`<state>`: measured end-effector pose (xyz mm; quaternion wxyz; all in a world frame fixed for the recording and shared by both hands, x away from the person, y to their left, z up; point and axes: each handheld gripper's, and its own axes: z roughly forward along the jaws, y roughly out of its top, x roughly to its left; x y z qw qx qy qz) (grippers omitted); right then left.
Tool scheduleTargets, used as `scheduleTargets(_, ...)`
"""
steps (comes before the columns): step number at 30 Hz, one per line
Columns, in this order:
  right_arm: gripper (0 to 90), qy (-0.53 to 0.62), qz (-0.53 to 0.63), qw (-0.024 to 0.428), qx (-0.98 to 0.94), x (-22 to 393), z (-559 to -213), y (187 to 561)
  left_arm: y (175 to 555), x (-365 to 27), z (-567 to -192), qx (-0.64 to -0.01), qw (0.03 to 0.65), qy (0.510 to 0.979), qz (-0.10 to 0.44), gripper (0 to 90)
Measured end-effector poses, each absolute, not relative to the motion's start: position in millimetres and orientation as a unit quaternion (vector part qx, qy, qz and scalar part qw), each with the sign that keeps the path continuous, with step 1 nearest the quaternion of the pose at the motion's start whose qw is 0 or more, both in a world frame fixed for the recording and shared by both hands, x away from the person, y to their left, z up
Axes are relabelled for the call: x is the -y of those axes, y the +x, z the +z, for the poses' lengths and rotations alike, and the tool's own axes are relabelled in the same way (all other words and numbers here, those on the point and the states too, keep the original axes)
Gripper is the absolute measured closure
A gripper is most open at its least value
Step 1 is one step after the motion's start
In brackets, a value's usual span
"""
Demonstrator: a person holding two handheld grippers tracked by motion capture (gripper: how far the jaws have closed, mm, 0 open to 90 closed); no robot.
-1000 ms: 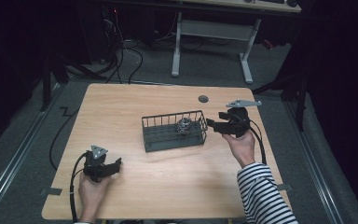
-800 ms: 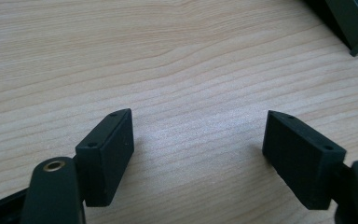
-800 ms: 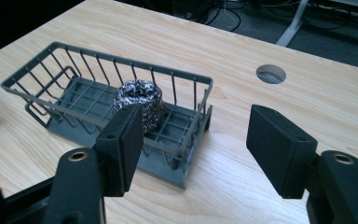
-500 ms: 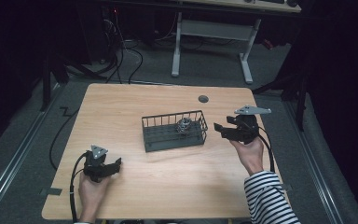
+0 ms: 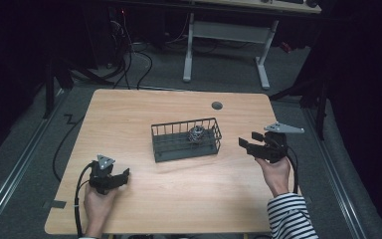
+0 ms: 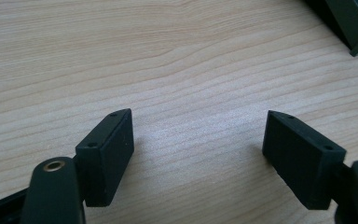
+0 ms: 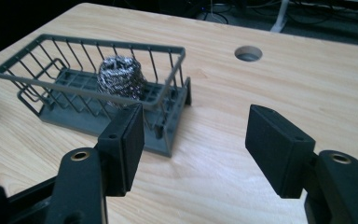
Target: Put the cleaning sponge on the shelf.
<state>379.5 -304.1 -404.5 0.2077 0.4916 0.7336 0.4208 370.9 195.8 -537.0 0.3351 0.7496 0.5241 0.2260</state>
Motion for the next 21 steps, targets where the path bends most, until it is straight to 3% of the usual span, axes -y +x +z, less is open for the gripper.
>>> scheduleTargets(21, 37.8, 0.542, 0.428, 0.193, -0.697, 339.7, -457.9, 350.6, 371.2, -195.7, -537.0, -0.524, 0.336, 0.750, 0.225, 25.4)
